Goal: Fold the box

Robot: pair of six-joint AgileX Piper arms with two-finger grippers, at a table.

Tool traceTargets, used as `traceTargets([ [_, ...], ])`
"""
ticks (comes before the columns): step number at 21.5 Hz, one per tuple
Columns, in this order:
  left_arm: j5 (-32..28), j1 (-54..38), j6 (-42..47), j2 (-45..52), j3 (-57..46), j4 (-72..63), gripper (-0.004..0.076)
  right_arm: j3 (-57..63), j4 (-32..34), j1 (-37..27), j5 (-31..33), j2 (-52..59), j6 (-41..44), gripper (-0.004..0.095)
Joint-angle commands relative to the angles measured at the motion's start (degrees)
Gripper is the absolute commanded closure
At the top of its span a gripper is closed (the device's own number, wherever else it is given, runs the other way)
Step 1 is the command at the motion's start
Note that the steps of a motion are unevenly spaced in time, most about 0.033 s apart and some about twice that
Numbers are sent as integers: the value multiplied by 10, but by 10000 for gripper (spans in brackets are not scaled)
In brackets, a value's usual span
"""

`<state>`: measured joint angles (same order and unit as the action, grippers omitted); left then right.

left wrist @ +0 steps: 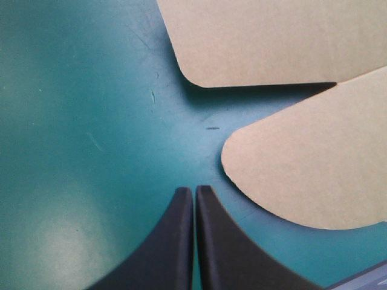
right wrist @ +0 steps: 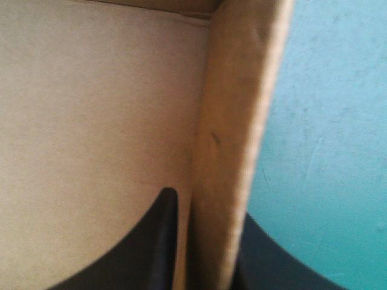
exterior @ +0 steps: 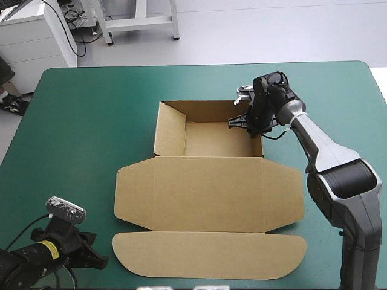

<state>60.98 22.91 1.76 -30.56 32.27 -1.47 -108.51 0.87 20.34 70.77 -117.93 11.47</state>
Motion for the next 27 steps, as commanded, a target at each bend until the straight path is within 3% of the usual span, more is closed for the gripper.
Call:
traceTargets([
  [1, -52, 1, -1, 17, -16, -4, 731, -14, 4, -4, 11, 34, -9, 921],
  [9, -59, 1, -1, 30, -23, -3, 731, -14, 48, -39, 12, 59, -13, 923],
  [14, -59, 1, -1, 30, -23, -3, 731, -13, 76, -185, 12, 108, -61, 923],
  [20, -56, 1, -1, 30, -23, -3, 731, -13, 46, -447, 11, 113, -89, 923],
  [25, -56, 1, -1, 30, -23, -3, 731, -13, 50, -528, 11, 108, -89, 908],
  [27, -56, 1, -1, 30, -23, -3, 731, -13, 50, -540, 11, 108, -86, 844],
])
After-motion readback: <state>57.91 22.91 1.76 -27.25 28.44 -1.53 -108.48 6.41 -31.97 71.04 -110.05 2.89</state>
